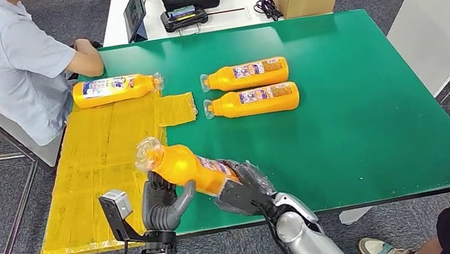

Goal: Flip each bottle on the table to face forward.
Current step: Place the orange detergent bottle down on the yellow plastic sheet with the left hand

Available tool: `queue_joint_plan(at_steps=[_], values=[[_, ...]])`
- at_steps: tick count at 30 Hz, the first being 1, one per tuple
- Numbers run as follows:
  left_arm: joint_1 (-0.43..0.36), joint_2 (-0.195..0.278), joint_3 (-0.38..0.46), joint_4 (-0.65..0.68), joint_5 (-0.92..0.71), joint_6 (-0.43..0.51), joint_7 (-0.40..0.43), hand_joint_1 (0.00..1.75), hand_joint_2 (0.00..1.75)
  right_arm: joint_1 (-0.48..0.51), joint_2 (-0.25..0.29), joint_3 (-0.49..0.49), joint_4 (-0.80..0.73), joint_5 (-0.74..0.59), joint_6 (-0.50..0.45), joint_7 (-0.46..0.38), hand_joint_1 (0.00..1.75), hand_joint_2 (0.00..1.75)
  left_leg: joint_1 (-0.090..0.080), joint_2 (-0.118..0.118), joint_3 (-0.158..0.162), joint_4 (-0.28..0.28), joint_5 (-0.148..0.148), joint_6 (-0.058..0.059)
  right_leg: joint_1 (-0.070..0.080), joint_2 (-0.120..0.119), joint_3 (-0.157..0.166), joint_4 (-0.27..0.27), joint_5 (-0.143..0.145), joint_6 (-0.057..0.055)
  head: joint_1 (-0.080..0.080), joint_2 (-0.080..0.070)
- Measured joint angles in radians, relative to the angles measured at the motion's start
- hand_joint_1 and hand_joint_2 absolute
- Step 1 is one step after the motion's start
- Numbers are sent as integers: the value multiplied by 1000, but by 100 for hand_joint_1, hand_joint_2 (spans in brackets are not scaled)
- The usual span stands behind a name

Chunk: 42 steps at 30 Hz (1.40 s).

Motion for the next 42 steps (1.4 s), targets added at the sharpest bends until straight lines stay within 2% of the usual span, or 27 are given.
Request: queue_joint_plan(at_steps=[10, 21, 24, 30, 37, 39, 41, 42], values=[[-6, 0, -12, 2, 45, -94, 0, 0, 175, -27, 1, 19, 35, -15, 7, -1, 175, 175, 0, 0, 0, 0, 0, 0, 0, 0, 0, 0, 0, 0, 0, 0], [-22, 0, -25, 9, 45, -107, -8, 0, 175, -56, 8, 40, 113, 5, -14, -4, 175, 175, 0, 0, 0, 0, 0, 0, 0, 0, -1, 0, 0, 0, 0, 0], [-28, 0, -25, 18, 45, -96, -7, 0, 175, -62, 11, 45, 133, 9, -19, -7, 175, 175, 0, 0, 0, 0, 0, 0, 0, 0, -1, 0, 0, 0, 0, 0], [-58, -1, -26, 59, -8, -18, 23, 0, 175, -67, 16, 58, 157, 31, -35, -11, 175, 175, 0, 0, 0, 0, 0, 0, 0, 0, -1, 0, 0, 0, 0, 0], [-91, -3, -28, 121, -38, 10, 25, 0, 175, -64, 17, 69, 159, 30, -36, -10, 175, 175, 0, 0, 0, 0, 0, 0, 0, 0, -1, 0, 0, 0, 0, 0], [-94, -3, -32, 128, -56, 18, 22, 76, 175, -62, 17, 69, 159, 24, -34, -10, 175, 175, 0, 0, 0, 0, 0, 0, 0, 0, -1, 0, 0, 0, 0, 0], [-95, -3, -38, 132, -64, 21, 21, 163, 175, -59, 17, 69, 159, 21, -34, -10, 175, 175, 0, 0, 0, 0, 0, 0, 0, 0, -1, 0, 0, 0, 0, 0], [-95, -3, -39, 133, -64, 20, 20, 169, 175, -58, 17, 69, 159, 19, -34, -9, 175, 175, 0, 0, 0, 0, 0, 0, 0, 0, -1, 0, 0, 0, 0, 0]])
